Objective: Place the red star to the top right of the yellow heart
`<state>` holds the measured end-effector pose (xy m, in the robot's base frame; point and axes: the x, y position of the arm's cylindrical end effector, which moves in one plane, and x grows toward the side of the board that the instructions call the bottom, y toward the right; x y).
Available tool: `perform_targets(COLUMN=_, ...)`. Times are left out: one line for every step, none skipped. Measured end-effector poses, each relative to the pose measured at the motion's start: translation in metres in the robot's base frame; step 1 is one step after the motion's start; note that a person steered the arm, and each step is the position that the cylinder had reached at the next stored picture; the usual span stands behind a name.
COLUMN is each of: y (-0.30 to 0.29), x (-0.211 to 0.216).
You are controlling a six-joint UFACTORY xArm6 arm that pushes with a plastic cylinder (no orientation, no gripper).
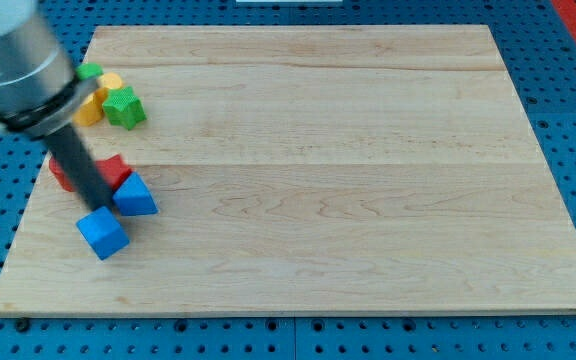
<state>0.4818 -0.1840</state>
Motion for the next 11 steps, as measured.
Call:
perform_targets(y=0.044, x=-0.062)
perform_targets(y=0.052, x=-0.126)
perform_targets(y=0.066, x=-0.122)
perform_targets(y=0.082, x=-0.101)
perform_targets(y=0.041, x=-0.105)
perform_targets(y=0.003, x=-0.123)
perform_targets(y=-0.002, x=-0.149)
perform_targets(y=-0.004, x=-0.164)
perform_targets(y=-0.009, x=-0.195)
perform_targets(y=-0.023, x=-0.204)
perform_targets(y=0.005, x=-0.171)
